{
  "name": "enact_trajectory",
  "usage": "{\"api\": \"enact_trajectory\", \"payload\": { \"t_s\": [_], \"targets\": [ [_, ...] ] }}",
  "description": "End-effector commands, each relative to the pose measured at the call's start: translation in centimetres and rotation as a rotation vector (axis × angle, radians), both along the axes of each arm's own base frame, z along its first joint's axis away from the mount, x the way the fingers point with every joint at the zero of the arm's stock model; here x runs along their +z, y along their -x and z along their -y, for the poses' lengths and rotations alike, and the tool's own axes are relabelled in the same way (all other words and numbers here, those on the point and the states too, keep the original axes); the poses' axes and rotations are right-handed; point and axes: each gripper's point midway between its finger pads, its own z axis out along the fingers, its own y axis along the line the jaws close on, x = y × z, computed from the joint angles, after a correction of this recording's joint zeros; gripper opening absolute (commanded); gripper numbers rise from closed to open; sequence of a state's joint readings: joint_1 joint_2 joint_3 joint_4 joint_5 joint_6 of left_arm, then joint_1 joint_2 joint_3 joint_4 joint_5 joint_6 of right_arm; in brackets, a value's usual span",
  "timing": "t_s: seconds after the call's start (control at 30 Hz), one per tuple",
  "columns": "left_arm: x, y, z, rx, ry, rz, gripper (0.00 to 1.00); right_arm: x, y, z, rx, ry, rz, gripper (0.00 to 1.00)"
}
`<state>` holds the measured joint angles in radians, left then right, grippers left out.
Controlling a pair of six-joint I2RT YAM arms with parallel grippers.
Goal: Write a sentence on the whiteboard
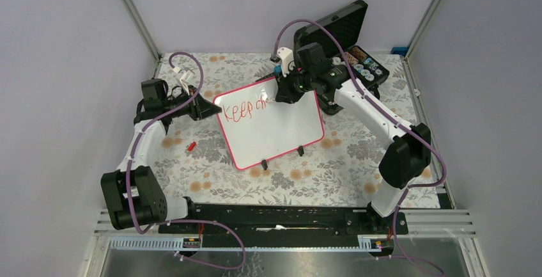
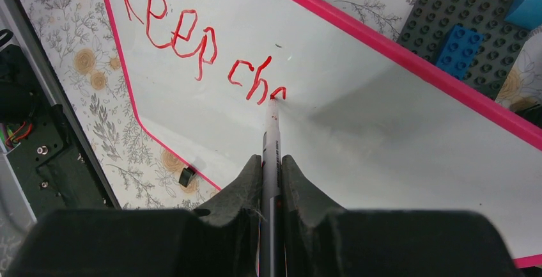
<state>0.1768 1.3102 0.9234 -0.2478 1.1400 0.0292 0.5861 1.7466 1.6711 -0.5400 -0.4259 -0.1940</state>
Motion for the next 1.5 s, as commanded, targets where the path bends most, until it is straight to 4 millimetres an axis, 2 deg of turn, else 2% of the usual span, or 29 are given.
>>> {"api": "enact_trajectory", "payload": {
  "t_s": [0.0,0.27,0.53,1.13,1.47],
  "targets": [
    [0.7,-0.6,0.2,-0.024,-0.045,0.101,0.0,0.7,0.1,0.3,0.002,-0.01,0.032,0.0],
    [0.7,-0.6,0.3,-0.026,-0.046,0.102,0.0,0.4,0.1,0.7,-0.007,0.009,0.04,0.0],
    [0.8,-0.6,0.3,-0.026,-0.045,0.104,0.0,1.6,-0.4,1.1,-0.022,0.012,0.085,0.0],
    [0.8,-0.5,0.3,-0.027,-0.046,0.105,0.0,2.9,-1.8,0.9,-0.048,0.001,0.119,0.0],
    [0.7,-0.5,0.2,-0.026,-0.047,0.105,0.0,2.2,-1.5,0.9,-0.04,0.006,0.1,0.0]
  ]
}}
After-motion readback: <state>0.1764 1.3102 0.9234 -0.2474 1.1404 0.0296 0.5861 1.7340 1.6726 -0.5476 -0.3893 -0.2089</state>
